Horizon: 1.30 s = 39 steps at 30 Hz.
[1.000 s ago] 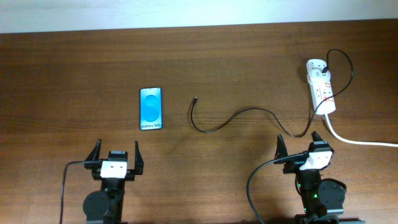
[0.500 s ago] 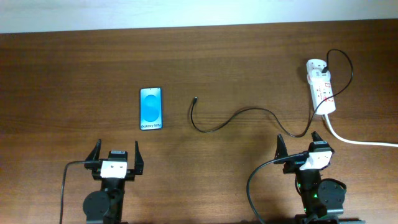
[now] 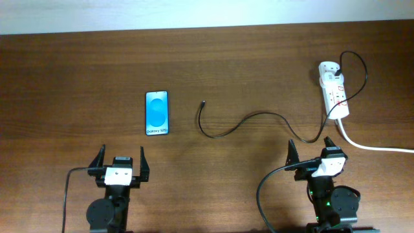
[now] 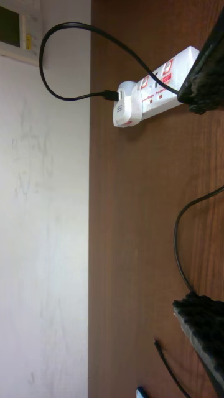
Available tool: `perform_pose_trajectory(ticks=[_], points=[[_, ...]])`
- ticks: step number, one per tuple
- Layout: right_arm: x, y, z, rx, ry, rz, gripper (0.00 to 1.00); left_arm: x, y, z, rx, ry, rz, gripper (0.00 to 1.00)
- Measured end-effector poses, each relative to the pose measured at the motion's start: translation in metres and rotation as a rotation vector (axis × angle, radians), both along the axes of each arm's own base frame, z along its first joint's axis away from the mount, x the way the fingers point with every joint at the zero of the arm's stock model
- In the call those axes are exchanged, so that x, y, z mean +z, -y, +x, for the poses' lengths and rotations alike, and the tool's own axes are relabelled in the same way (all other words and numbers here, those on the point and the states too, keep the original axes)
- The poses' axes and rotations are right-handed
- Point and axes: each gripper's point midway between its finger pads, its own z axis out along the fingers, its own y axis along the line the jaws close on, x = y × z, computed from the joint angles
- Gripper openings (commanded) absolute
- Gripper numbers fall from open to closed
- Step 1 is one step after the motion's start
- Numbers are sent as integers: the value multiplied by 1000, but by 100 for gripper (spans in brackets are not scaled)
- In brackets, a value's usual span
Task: Plug charger to phone and switch on socket
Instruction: 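Reach the left gripper over the blue Galaxy phone on the table, then lower the left gripper and close it on the phone's top edge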
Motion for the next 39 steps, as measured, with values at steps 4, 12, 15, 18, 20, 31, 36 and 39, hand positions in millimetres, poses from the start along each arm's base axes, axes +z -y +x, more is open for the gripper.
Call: perform_pose_trajectory(ticks=[4, 12, 15, 18, 20, 31, 36, 39], points=[[0, 0, 0, 0, 0, 0, 98, 0, 0, 0, 0, 0, 0, 99], [0, 0, 0, 0, 0, 0, 98, 27, 12, 0, -67, 105, -46, 99], [0, 0, 0, 0, 0, 0, 98, 40, 13, 2, -73, 93, -79, 99], [0, 0, 0, 0, 1, 0, 98, 72, 14, 7, -77, 93, -91, 99], [0, 0, 0, 0, 2, 0, 98, 91, 18, 17, -100, 67, -95, 99], [0, 0, 0, 0, 0, 0, 98, 64, 48, 165, -219, -791, -222, 99], [0, 0, 0, 0, 1, 1, 99, 2, 53, 180, -222, -998, -263, 99], [0, 0, 0, 0, 1, 0, 98, -8, 55, 191, -216, -991, -268, 100]])
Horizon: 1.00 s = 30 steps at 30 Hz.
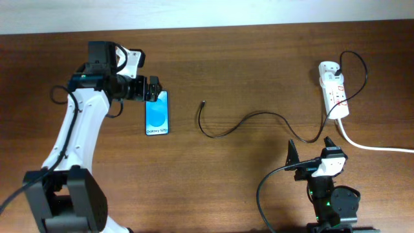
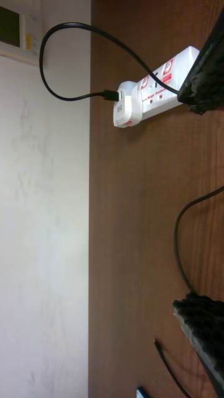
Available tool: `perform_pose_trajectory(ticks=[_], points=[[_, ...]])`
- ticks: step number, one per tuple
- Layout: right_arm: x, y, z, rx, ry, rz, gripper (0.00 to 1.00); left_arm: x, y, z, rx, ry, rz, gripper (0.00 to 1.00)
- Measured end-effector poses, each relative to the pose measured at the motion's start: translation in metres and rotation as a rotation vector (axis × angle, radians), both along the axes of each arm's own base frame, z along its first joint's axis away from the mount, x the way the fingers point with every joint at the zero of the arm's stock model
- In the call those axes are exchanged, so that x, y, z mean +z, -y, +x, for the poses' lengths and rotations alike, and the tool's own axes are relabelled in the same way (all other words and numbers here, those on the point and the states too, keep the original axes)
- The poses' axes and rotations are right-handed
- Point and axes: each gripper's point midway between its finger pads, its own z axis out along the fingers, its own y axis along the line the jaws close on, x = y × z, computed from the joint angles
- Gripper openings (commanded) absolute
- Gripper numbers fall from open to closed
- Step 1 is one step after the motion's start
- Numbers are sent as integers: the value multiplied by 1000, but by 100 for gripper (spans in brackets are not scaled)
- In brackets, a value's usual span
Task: Plug charger to phone and switch on socket
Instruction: 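Lower the left gripper and close it on the phone's top edge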
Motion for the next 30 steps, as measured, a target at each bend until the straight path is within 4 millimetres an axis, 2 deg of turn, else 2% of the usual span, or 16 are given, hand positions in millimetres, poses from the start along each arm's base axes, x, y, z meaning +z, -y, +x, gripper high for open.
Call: perform_pose_trajectory(ticks=[4, 6, 8, 9, 10, 12, 16, 19, 22, 30], points=[[0, 0, 0, 0, 0, 0, 98, -46, 12, 7, 101, -130, 136, 100], [0, 0, 0, 0, 0, 0, 98, -50, 19, 10, 113, -211, 199, 99], [0, 0, 0, 0, 0, 0, 98, -45, 15, 21, 132, -255, 234, 99], [0, 0, 0, 0, 0, 0, 98, -49, 14, 23, 132, -271, 244, 99], [0, 0, 0, 0, 0, 0, 98, -62, 14, 24, 129, -301, 258, 99], [0, 0, 0, 0, 0, 0, 98, -94, 18, 18, 101, -373, 288, 99], [0, 0, 0, 0, 0, 0, 98, -107, 25, 12, 75, -410, 307, 99], [0, 0, 0, 0, 0, 0, 98, -141, 12, 1, 86, -501, 373, 99], [0, 0, 0, 0, 0, 0, 98, -144, 5, 1, 118, -508, 411, 99], [0, 0, 0, 0, 0, 0, 99, -148, 7, -2, 133, -520, 373, 99]])
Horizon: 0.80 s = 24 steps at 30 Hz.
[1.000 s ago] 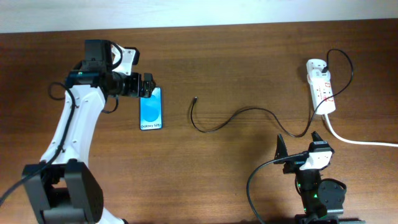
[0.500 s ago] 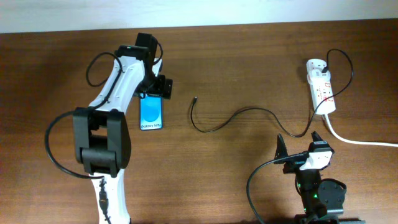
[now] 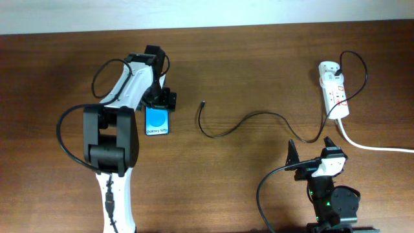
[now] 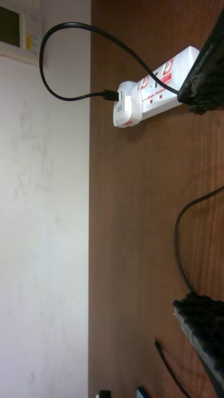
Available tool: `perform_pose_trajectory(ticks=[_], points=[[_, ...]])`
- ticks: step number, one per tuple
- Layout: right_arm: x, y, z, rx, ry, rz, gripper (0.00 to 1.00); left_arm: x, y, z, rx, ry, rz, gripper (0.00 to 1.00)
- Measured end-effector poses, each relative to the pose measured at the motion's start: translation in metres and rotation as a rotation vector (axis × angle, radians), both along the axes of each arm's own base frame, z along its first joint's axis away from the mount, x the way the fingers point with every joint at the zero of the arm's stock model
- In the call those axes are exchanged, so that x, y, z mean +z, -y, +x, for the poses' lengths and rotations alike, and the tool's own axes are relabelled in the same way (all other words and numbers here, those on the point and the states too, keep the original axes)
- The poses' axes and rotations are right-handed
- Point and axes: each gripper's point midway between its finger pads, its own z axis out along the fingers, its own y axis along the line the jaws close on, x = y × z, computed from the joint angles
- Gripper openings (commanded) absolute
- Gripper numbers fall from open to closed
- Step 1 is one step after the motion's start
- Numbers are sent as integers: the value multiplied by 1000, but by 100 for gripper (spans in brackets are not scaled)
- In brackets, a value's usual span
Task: Plug charger to phone and switch on socket
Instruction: 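Lower the left gripper and close it on the phone's top edge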
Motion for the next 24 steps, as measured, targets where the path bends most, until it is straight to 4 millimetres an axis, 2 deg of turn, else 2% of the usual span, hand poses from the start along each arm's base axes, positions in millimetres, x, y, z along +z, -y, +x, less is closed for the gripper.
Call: perform_pose_trajectory(ticks=[5, 15, 18, 21, 24], points=[[0, 0, 0, 0, 0, 0, 98, -3, 0, -6, 24, -10, -53, 99], [0, 0, 0, 0, 0, 0, 98, -3, 1, -3, 31, 0, -76, 97], [0, 0, 0, 0, 0, 0, 98, -4, 0, -3, 33, 1, -74, 91], [0, 0, 0, 0, 0, 0, 98, -4, -3, -2, 41, 3, -71, 80], [0, 0, 0, 0, 0, 0, 98, -4, -3, -2, 43, 3, -71, 78]])
